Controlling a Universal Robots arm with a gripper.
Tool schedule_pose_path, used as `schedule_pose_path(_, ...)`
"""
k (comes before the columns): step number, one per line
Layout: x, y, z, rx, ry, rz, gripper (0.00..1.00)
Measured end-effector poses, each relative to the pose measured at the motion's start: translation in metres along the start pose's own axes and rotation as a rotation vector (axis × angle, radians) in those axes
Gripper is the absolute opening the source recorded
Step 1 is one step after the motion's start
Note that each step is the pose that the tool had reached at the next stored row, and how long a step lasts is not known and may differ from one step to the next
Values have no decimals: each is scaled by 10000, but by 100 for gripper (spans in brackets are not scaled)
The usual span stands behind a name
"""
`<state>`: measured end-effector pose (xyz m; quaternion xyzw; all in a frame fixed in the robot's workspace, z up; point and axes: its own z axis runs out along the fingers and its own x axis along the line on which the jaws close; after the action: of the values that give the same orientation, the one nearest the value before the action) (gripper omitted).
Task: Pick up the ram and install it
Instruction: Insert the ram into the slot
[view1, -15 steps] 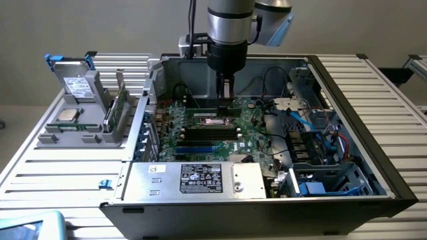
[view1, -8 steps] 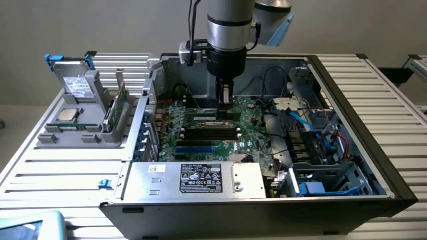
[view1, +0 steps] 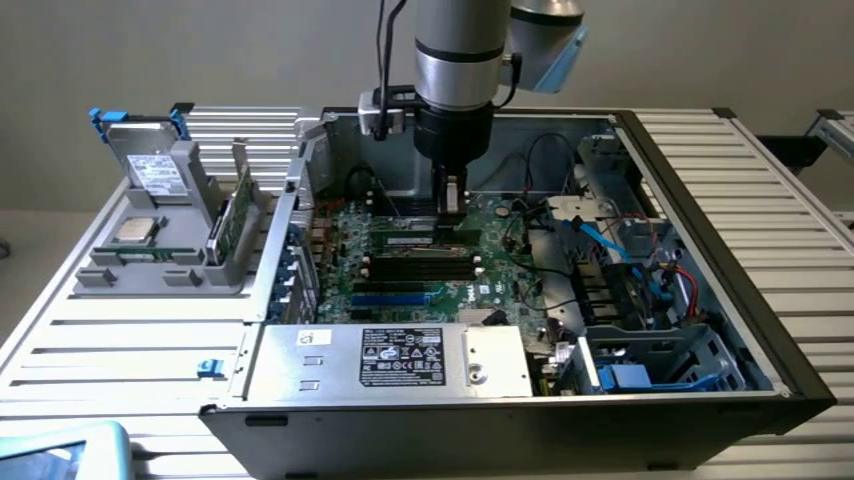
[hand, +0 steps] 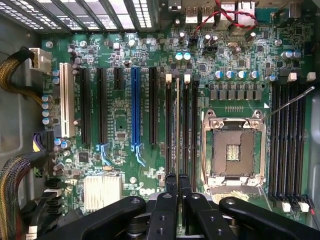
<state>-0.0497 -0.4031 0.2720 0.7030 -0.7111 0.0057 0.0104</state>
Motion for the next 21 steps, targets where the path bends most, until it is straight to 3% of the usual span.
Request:
schedule_pose_path(6,-1,-1,14,2,-6,-2,13)
schedule_pose_path(21,-3,8,163,2,28,-67,13)
